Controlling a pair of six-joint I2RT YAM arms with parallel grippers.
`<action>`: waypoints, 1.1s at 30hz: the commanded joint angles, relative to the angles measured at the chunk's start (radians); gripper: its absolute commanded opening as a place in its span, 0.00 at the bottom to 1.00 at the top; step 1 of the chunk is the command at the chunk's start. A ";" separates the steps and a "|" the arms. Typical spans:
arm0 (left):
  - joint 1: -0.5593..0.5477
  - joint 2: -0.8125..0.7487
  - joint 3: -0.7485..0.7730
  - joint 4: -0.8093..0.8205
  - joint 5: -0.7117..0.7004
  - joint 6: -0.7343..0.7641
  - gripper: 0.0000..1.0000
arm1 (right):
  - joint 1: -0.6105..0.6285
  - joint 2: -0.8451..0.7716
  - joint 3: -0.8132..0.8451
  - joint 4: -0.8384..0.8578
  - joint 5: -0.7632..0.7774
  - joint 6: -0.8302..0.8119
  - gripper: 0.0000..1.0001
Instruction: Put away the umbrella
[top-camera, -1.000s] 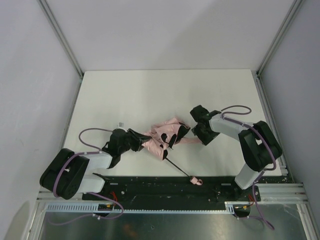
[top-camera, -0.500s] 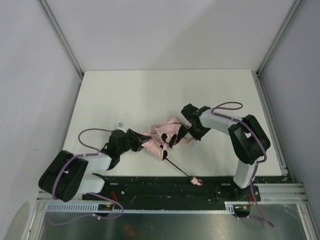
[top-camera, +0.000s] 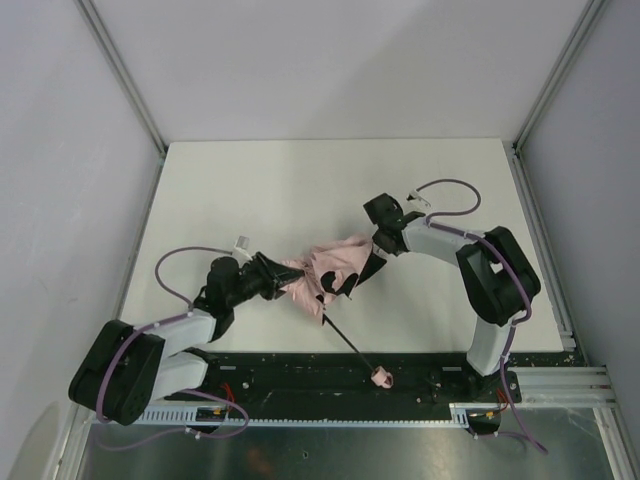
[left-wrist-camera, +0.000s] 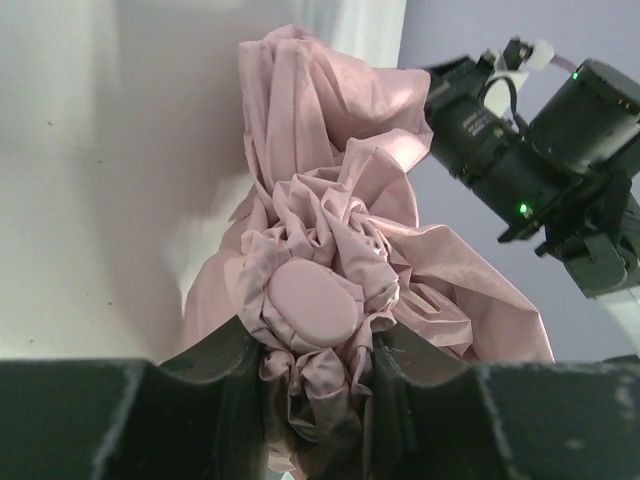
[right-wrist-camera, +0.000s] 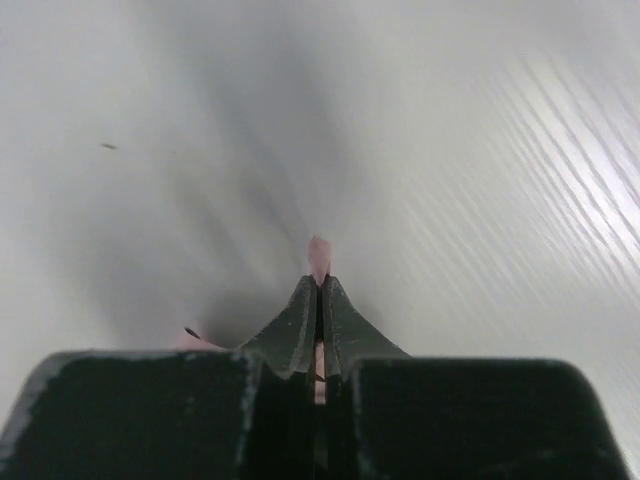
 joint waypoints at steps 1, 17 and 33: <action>0.012 -0.029 0.029 0.069 0.088 0.006 0.00 | -0.041 0.000 -0.002 0.284 -0.009 -0.175 0.00; 0.016 0.084 -0.008 0.113 -0.144 0.044 0.00 | -0.129 -0.005 -0.009 0.389 -0.120 -0.294 0.00; -0.028 0.341 -0.025 0.102 -0.260 0.010 0.00 | -0.185 0.086 -0.036 0.754 -0.386 -0.445 0.00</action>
